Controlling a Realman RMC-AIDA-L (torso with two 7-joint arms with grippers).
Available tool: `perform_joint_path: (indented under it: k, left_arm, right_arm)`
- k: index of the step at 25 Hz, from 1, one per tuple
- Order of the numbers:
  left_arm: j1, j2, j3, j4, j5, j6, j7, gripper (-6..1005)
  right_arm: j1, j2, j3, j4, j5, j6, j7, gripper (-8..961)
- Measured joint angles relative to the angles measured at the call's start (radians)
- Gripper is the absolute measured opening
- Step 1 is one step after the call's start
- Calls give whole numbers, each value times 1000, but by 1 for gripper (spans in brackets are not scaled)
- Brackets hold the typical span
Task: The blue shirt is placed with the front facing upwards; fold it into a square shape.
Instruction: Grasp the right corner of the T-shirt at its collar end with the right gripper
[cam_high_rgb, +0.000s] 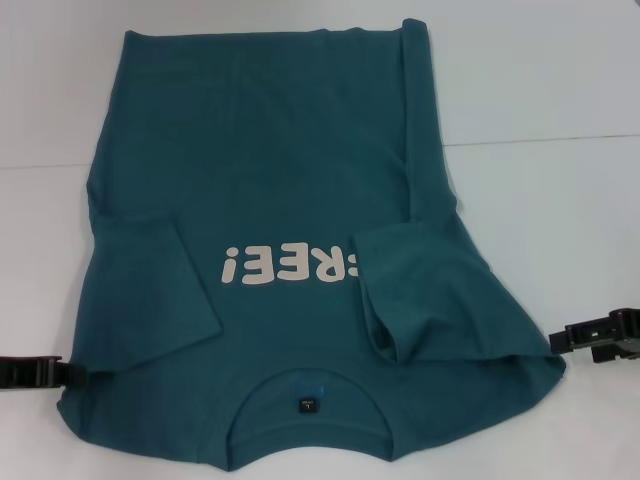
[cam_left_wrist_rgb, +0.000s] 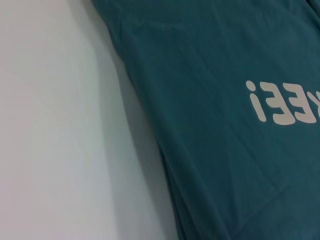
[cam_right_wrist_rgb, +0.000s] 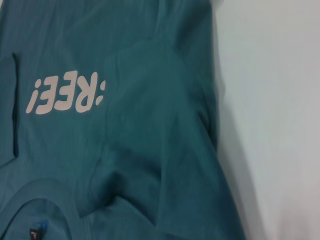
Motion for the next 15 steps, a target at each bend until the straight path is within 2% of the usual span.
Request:
perform_joint_path:
  k: [10, 15]
  left_arm:
    - [1, -5, -1, -1, 0, 2, 5, 2]
    - [-1, -8, -1, -1, 0, 2, 12, 2]
  right_arm:
    - [4, 24, -20, 11, 0, 21, 0, 879]
    - [4, 30, -27, 15, 0, 35, 0, 879]
